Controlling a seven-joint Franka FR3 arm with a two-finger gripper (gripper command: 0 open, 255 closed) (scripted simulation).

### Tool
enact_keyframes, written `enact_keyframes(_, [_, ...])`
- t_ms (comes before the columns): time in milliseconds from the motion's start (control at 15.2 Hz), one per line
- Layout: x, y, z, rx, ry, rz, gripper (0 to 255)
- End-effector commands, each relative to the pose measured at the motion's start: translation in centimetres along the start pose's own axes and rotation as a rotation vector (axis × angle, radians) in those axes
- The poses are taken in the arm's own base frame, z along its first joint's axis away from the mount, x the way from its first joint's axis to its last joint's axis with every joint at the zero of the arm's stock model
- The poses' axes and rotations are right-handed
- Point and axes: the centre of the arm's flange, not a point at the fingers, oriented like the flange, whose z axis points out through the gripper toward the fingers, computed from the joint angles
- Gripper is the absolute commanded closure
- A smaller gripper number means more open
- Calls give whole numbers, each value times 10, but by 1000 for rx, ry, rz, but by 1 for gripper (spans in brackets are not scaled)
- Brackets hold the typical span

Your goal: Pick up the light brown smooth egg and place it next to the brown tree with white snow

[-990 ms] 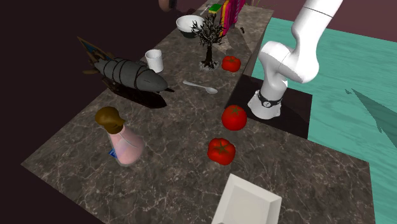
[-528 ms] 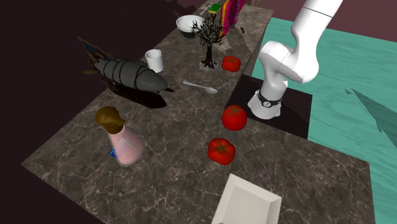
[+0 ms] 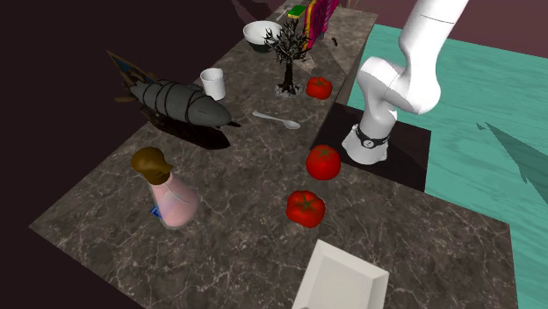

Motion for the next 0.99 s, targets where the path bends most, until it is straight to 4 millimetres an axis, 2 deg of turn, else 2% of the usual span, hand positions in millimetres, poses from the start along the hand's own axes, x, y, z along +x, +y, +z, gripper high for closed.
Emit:
enact_keyframes(0, [-21, 14, -3, -2, 1, -4, 255])
enact_keyframes(264, [-62, 44, -4, -2, 1, -4, 255])
enact_keyframes(924, [-69, 35, 47, -2, 1, -4, 255])
